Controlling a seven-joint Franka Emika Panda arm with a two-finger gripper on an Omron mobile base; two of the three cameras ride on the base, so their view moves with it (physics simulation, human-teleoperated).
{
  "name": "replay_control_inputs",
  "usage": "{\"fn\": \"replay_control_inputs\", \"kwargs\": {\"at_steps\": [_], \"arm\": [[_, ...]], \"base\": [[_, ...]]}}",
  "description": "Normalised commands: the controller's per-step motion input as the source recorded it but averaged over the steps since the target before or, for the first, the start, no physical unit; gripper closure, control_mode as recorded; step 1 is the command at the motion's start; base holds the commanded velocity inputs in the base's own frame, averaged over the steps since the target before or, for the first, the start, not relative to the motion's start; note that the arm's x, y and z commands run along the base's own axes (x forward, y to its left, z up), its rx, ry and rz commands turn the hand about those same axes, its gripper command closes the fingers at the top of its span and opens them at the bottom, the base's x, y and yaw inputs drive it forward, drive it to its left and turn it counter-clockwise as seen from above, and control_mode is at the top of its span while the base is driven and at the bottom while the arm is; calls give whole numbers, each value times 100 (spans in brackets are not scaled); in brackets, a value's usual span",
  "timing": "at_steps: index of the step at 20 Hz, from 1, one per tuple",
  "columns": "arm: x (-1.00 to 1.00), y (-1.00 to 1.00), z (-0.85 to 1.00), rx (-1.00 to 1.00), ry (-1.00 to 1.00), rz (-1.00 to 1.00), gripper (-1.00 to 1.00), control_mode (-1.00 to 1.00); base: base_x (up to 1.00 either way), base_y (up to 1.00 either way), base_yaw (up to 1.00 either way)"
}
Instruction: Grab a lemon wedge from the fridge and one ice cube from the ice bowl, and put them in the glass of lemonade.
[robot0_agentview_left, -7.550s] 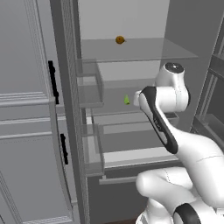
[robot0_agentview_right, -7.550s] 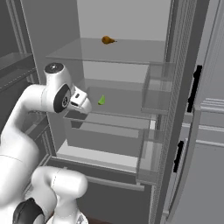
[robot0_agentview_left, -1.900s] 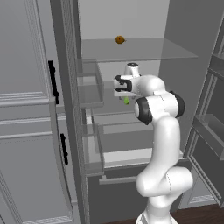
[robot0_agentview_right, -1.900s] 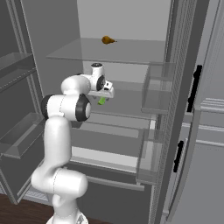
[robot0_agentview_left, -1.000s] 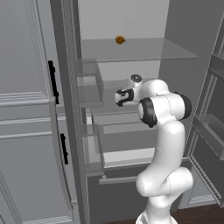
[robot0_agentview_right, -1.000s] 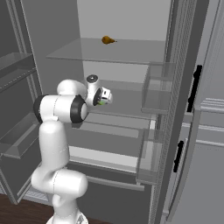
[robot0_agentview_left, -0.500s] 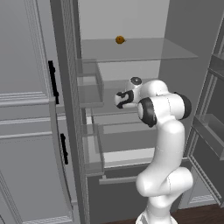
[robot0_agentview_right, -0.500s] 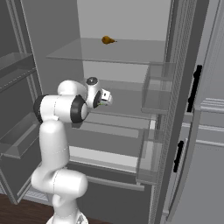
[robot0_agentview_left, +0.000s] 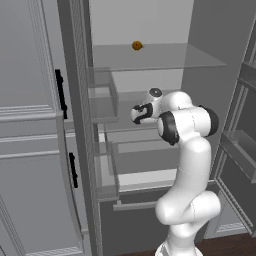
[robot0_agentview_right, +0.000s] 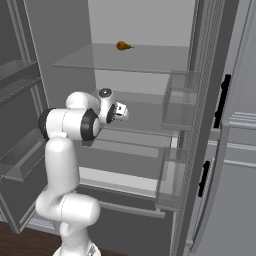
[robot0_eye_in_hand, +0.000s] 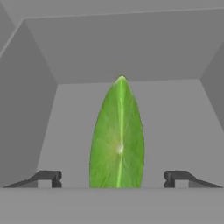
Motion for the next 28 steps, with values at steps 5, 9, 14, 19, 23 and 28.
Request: {"fn": "replay_control_inputs", "kwargs": {"at_steps": [5,9,14,19,23,28], "arm": [[0,0,0,0,1,0,100,-100],[-1,0,0,0,0,0,100,-100],[-74,0,12,0,0,1,100,-100],[-100,0,15,0,-1,3,100,-100],[-100,0,35,0,-3,4,100,-100],[-100,0,84,0,-1,6,100,-100]], "base": [[0,0,0],[0,0,0],[0,0,0],[0,0,0],[0,0,0],[0,0,0]]}}
